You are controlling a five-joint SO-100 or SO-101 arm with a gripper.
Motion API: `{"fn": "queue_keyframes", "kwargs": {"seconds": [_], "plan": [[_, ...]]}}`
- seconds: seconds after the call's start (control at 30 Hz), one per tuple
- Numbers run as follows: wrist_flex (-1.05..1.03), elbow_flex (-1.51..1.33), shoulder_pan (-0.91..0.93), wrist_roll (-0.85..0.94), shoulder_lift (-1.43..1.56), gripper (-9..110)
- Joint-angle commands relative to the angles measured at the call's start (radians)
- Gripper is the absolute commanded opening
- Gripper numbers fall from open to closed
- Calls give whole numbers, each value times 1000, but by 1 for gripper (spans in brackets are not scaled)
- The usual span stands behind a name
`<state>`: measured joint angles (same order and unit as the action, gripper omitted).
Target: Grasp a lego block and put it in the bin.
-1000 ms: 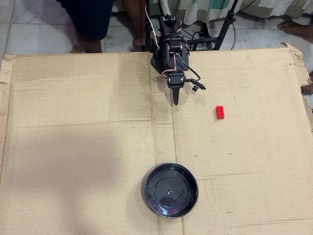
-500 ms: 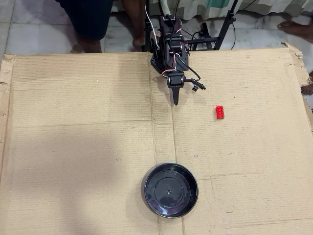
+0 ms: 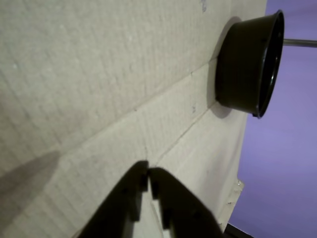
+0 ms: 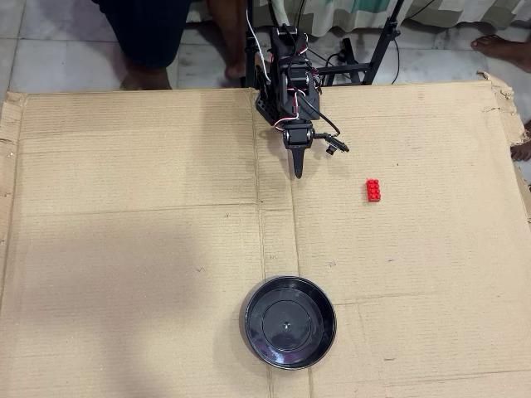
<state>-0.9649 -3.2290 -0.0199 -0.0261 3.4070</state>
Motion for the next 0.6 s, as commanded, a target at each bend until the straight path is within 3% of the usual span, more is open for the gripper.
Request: {"fn": "queue_keyframes", "kwargs": {"seconds": [0.0,0.57], "plan": [[0,-11,6,3,18,0],[0,-11,8,-5,18,0]]}}
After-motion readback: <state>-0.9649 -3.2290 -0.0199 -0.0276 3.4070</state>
